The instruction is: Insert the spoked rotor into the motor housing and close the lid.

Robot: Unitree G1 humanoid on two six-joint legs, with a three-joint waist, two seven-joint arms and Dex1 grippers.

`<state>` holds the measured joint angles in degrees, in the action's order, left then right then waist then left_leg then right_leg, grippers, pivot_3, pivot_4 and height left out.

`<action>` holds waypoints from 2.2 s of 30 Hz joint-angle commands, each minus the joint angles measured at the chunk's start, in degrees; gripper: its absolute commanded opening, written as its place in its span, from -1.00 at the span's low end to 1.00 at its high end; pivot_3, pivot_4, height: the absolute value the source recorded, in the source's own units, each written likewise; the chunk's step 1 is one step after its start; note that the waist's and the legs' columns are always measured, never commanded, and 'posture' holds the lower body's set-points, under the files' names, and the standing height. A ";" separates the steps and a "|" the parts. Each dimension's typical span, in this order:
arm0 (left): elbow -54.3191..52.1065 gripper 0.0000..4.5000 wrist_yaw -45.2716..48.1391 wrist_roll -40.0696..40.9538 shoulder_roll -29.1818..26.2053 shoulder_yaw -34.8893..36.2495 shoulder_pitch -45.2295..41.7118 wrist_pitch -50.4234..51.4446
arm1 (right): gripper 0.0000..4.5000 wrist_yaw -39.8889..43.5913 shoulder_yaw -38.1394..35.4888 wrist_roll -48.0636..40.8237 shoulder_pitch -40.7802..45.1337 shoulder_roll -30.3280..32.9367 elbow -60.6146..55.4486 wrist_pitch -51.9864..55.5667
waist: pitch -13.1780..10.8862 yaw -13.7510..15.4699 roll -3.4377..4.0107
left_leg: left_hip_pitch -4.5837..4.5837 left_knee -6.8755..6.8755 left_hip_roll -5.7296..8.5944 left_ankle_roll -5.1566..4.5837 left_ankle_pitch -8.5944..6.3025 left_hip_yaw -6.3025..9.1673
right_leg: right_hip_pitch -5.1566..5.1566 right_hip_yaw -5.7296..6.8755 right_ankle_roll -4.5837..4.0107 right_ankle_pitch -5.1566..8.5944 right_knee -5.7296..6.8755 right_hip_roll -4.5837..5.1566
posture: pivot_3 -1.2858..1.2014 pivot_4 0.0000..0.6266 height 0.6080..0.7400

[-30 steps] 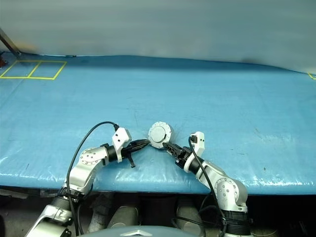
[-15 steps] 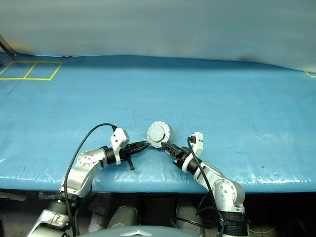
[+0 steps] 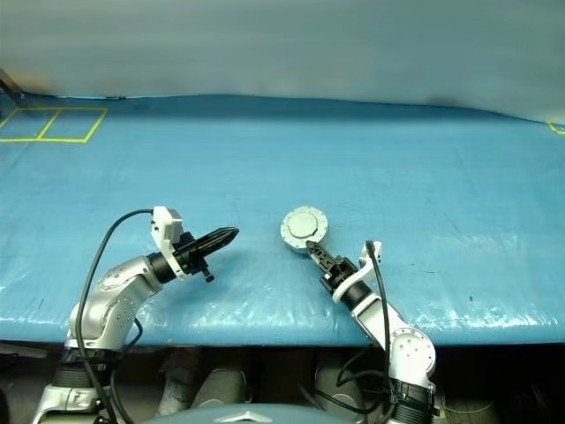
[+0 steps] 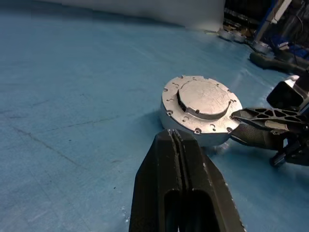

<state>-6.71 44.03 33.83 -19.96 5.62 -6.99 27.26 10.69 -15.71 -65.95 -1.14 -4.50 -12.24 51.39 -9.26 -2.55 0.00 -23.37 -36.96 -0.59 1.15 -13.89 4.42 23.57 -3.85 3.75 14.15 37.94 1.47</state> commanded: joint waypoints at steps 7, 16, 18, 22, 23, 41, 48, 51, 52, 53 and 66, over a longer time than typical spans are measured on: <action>-5.67 -0.44 -1.51 17.13 4.07 6.21 2.80 8.92 | -0.49 0.89 6.26 -12.07 2.73 0.07 -12.32 -0.73 | -0.01 -0.52 -0.02 | -0.18 -0.08 0.02 0.00 0.00 0.04 | 0.09 0.05 0.00 -0.01 -0.05 0.02 | 0.03 -0.52 1.00; -7.57 0.93 -2.37 26.84 7.21 7.04 4.04 10.85 | -0.49 0.81 10.15 -15.92 3.55 4.88 -14.44 -0.23 | -0.01 -0.50 -0.02 | -0.16 -0.13 0.02 0.01 0.01 0.04 | 0.06 0.06 0.00 -0.01 -0.04 0.00 | 0.03 -0.52 1.00; -8.37 0.99 -2.43 27.81 7.81 6.23 3.88 11.23 | -0.49 0.74 10.73 -16.28 3.67 5.96 -14.34 -0.30 | -0.01 -0.50 -0.02 | -0.15 -0.13 0.02 0.01 0.01 0.05 | 0.06 0.06 0.00 -0.01 -0.03 -0.01 | 0.03 -0.52 1.00; -9.15 0.99 -2.34 28.67 8.97 4.54 3.91 11.35 | -0.49 0.30 11.44 -16.73 4.15 7.95 -14.26 -0.72 | -0.01 -0.48 -0.03 | -0.16 -0.13 0.03 0.01 0.01 0.04 | 0.06 0.05 0.00 -0.01 -0.04 -0.02 | 0.03 -0.52 1.00; -9.16 0.99 -2.51 28.97 9.20 4.43 3.87 11.37 | -0.49 0.15 11.51 -16.90 4.24 8.30 -14.20 -0.86 | -0.01 -0.48 -0.03 | -0.16 -0.14 0.03 0.02 0.01 0.03 | 0.05 0.04 0.01 -0.01 -0.04 -0.01 | 0.03 -0.52 1.00; 1.14 0.99 -8.27 33.04 19.39 3.38 -2.49 15.39 | -0.49 -2.26 13.23 -17.90 4.85 10.86 -14.38 -1.66 | 0.00 -0.43 -0.05 | -0.16 -0.24 0.06 0.01 0.02 0.05 | 0.01 0.03 0.07 -0.05 -0.01 -0.03 | 0.03 -0.52 1.00; 0.41 0.82 -11.67 33.71 20.54 4.79 -2.26 14.83 | -0.49 -3.60 13.09 -17.53 4.58 10.64 -13.32 -2.03 | 0.00 -0.37 -0.05 | -0.16 -0.28 0.06 0.01 0.02 0.05 | -0.01 0.03 0.07 -0.06 -0.02 -0.03 | 0.03 -0.52 1.00; 0.11 0.45 -12.67 33.39 20.37 4.31 -1.99 15.64 | -0.49 -4.34 12.97 -17.44 4.78 10.13 -12.29 -2.31 | 0.00 -0.35 -0.06 | -0.16 -0.28 0.06 0.02 0.02 0.05 | -0.02 0.03 0.07 -0.06 -0.01 -0.03 | 0.03 -0.52 1.00; 0.19 0.45 -13.26 33.23 20.48 4.28 -1.99 15.66 | -0.49 -4.49 12.91 -17.53 4.86 10.03 -12.06 -2.39 | 0.00 -0.36 -0.06 | -0.16 -0.28 0.07 0.02 0.02 0.05 | -0.01 0.03 0.07 -0.06 -0.01 -0.03 | 0.03 -0.52 1.00; 0.08 0.45 -13.12 33.01 20.56 4.13 -1.93 15.41 | -0.49 -4.66 12.96 -17.43 5.01 9.90 -11.81 -2.48 | 0.00 -0.35 -0.06 | -0.17 -0.28 0.07 0.02 0.02 0.05 | -0.01 0.03 0.07 -0.06 -0.02 -0.03 | 0.03 -0.52 1.00; -2.51 0.18 -11.78 35.25 19.55 2.01 -1.17 18.15 | -0.49 -8.61 13.42 -14.74 6.50 7.61 -9.51 -3.46 | 0.00 -0.41 -0.05 | -0.16 -0.30 0.06 0.02 0.02 0.05 | -0.01 0.03 0.08 -0.06 -0.01 -0.03 | 0.03 -0.52 1.00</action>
<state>-4.77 30.56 68.07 -0.28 10.75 -8.09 42.39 3.29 -2.03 -80.87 3.38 4.14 -20.75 50.37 -9.26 -2.95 -0.06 -23.53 -37.25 -0.54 1.17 -13.87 4.47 23.56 -3.82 3.82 14.08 37.93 1.44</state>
